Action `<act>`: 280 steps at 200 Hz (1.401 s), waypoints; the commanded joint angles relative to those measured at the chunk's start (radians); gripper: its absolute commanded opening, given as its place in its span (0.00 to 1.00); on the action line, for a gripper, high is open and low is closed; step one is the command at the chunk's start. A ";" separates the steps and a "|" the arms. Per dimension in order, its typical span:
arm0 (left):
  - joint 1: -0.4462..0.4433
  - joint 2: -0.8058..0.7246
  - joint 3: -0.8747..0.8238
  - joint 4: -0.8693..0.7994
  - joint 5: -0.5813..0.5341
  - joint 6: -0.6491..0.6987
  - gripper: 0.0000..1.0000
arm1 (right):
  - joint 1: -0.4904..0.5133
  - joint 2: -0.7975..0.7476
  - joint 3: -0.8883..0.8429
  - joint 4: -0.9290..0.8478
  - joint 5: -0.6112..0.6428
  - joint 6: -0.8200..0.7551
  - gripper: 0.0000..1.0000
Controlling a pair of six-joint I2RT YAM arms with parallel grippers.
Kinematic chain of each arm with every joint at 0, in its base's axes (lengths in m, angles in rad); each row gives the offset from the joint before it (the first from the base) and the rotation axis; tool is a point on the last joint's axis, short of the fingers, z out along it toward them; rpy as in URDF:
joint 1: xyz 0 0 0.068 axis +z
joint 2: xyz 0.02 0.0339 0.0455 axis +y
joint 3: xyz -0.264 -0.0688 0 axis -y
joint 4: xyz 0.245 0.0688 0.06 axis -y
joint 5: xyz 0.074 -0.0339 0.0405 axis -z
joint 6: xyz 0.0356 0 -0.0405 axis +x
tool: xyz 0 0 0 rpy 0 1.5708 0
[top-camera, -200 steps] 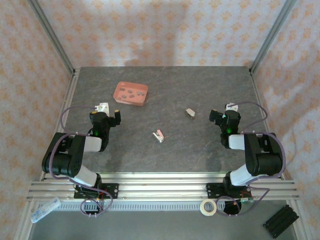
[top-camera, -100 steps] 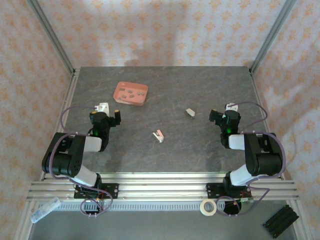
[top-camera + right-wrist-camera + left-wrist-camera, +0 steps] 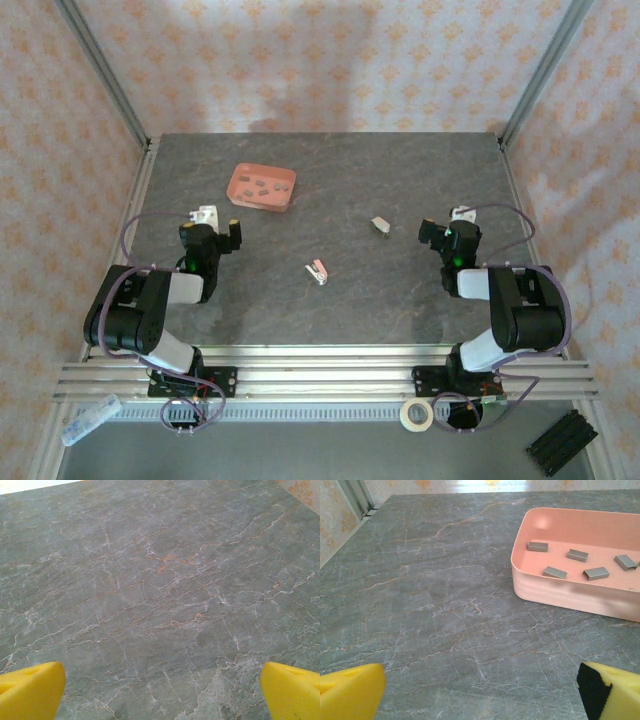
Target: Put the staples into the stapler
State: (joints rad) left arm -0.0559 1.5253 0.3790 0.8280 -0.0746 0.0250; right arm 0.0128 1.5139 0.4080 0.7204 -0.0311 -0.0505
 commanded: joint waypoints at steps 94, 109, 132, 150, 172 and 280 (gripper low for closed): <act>-0.005 -0.075 0.010 -0.009 0.012 0.035 1.00 | 0.015 -0.050 0.024 -0.011 0.060 -0.003 0.99; -0.008 -0.179 0.050 -0.161 0.008 0.033 0.99 | 0.030 -0.157 0.040 -0.136 0.078 -0.008 0.99; -0.013 -0.328 0.108 -0.331 0.072 -0.021 0.94 | 0.056 -0.322 0.077 -0.350 0.050 0.072 0.99; -0.030 -0.410 0.164 -0.467 0.132 -0.075 0.89 | 0.101 -0.420 0.127 -0.524 0.043 0.144 0.99; -0.071 -0.465 0.214 -0.619 0.181 -0.123 0.86 | 0.180 -0.458 0.211 -0.710 0.031 0.175 0.99; -0.145 -0.579 0.042 -0.814 0.326 -0.371 0.82 | 0.663 -0.158 0.597 -1.314 -0.053 0.318 0.99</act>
State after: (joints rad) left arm -0.1974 0.9989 0.4442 0.0734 0.2485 -0.2737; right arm 0.6231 1.3270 0.9943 -0.4294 -0.0616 0.1909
